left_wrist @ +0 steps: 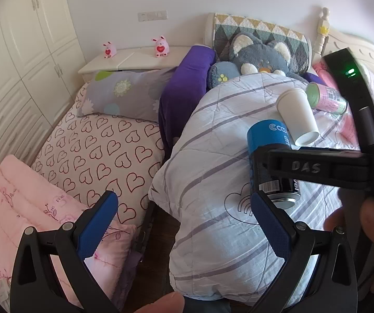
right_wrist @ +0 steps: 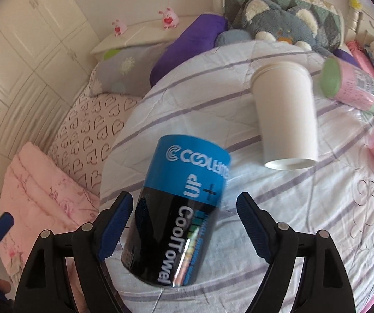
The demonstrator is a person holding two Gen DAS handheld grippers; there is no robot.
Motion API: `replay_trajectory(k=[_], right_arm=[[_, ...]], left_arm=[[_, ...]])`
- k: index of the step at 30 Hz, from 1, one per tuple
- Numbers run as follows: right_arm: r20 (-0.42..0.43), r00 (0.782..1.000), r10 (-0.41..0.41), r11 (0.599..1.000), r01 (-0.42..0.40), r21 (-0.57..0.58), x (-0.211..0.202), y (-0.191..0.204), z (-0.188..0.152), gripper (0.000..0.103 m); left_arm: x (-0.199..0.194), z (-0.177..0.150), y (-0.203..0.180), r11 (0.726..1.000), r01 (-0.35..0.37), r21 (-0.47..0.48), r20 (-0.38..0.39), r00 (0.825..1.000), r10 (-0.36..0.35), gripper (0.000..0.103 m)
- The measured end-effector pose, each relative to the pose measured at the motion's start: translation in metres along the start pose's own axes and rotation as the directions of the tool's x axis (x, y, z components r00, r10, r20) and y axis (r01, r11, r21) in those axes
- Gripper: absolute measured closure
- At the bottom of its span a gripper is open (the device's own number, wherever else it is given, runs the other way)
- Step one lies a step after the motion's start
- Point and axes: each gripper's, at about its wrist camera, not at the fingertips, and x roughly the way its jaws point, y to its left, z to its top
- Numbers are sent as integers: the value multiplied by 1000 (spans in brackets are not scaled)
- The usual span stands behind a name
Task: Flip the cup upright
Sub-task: 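Lower the can onto the cloth and open the right gripper, then move the left gripper toward the lying CoolTowel can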
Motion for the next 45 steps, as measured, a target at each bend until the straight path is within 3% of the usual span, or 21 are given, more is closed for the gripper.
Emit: replay_trajectory(k=[8, 17, 24, 31, 45], right_arm=[[132, 991, 1, 1000, -4, 26, -57, -9, -14, 20], [307, 944, -123, 990, 97, 99, -139, -41, -62, 20], [332, 924, -190, 977, 146, 153, -171, -73, -97, 20], [326, 926, -192, 974, 138, 182, -175, -90, -122, 20], [327, 929, -171, 976, 116, 182, -174, -94, -124, 20]], left_arm=[[-16, 0, -20, 999, 11, 34, 27, 1000, -12, 0], [-45, -2, -58, 996, 26, 89, 68, 997, -32, 0], [-64, -6, -86, 992, 24, 123, 95, 995, -36, 0], [-75, -12, -104, 990, 20, 141, 103, 994, -35, 0], [-74, -10, -106, 990, 10, 143, 95, 995, -23, 0]])
